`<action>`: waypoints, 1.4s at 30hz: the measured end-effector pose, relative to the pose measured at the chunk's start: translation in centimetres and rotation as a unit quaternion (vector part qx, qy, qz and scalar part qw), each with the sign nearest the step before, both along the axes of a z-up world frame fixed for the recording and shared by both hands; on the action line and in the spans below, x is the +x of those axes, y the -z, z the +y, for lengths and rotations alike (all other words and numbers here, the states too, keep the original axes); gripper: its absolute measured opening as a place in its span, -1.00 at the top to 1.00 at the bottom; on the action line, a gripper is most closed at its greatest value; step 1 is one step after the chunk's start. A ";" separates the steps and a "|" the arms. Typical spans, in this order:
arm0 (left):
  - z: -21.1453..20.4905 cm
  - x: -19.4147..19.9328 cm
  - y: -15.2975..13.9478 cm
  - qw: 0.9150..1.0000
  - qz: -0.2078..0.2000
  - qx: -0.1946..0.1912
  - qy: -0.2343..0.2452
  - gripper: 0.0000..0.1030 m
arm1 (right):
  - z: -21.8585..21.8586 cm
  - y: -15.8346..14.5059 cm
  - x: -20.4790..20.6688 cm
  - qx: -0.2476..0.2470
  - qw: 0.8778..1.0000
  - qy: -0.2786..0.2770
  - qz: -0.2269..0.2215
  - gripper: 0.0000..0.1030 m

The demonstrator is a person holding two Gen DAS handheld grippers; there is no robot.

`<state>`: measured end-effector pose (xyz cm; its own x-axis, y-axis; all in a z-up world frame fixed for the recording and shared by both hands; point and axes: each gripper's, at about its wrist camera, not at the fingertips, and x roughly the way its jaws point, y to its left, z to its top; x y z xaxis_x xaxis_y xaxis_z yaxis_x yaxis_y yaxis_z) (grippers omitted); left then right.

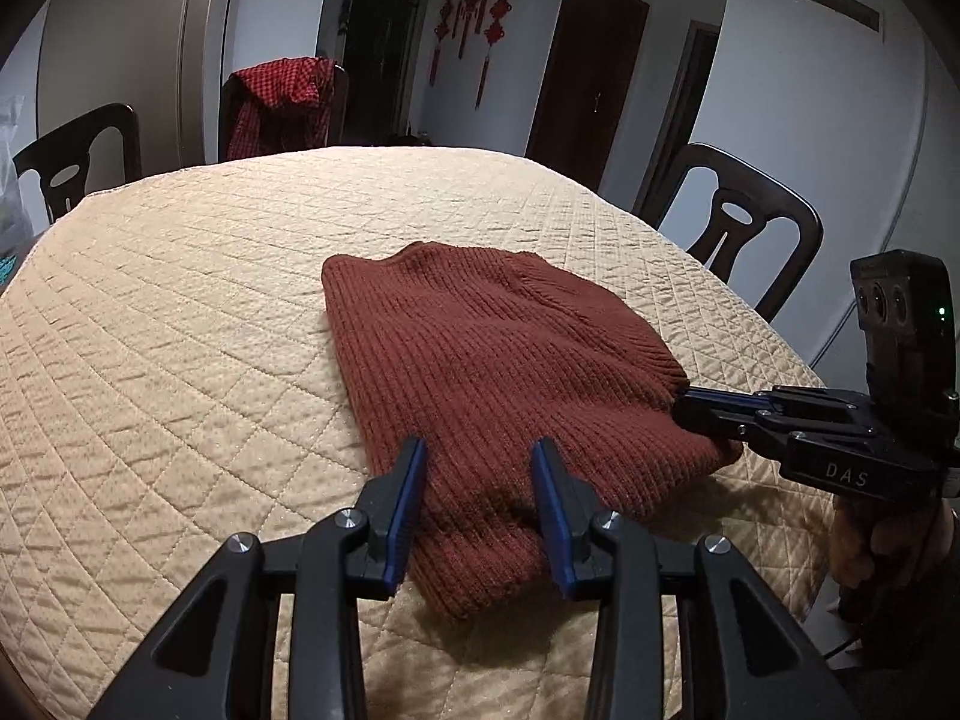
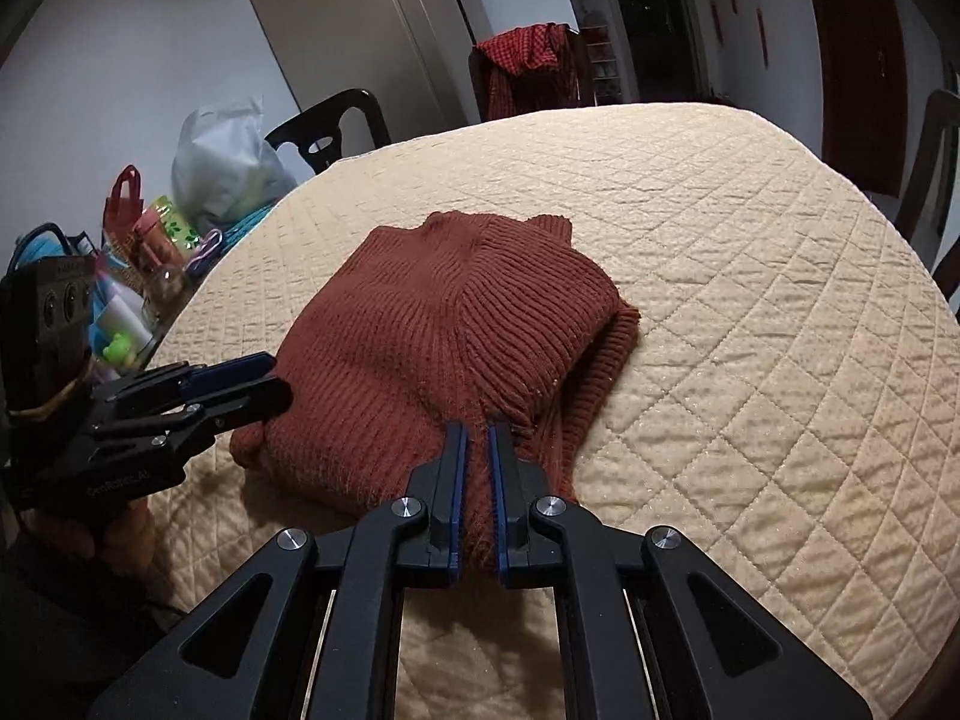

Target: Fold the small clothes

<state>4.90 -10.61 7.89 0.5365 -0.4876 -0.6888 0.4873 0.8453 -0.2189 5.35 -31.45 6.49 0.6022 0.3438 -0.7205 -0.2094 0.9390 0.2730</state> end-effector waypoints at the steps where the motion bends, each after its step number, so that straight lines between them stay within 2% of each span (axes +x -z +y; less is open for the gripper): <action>1: 0.0 0.0 0.0 1.000 -0.001 0.000 -0.001 0.22 | 0.0 0.1 0.0 0.001 1.000 0.000 -0.002 0.89; 7: -0.1 -0.2 -0.9 1.000 0.005 0.007 -0.023 0.22 | -0.1 -0.8 -0.6 0.007 1.000 0.015 -0.009 0.80; 12: 0.1 -0.5 -1.6 0.999 -0.004 0.016 -0.048 0.22 | -0.3 -1.8 -1.1 0.013 0.999 0.024 -0.020 0.48; 19: 0.6 -0.1 -2.1 0.998 -0.006 0.012 -0.066 0.22 | -0.4 -2.3 -1.1 0.020 0.999 0.032 -0.025 0.36; 21: 0.7 0.2 -2.0 0.997 -0.004 0.012 -0.070 0.22 | -0.5 -2.3 -1.0 0.024 0.999 0.034 -0.024 0.23; 27: 0.7 1.2 -1.7 0.997 0.003 0.011 -0.076 0.21 | -1.0 -2.0 -0.2 0.032 0.998 0.043 -0.014 0.19; 30: 0.6 1.9 -1.5 0.997 0.007 0.010 -0.079 0.14 | -1.4 -1.7 0.5 0.044 0.998 0.049 -0.006 0.11; 35: 0.7 3.2 -1.0 0.996 0.016 0.006 -0.084 0.12 | -2.4 -1.1 1.6 0.067 0.996 0.062 0.007 0.08; 42: 0.7 5.3 0.6 0.995 0.056 -0.026 -0.074 -0.01 | -4.1 0.5 3.9 0.107 0.991 0.077 0.033 0.02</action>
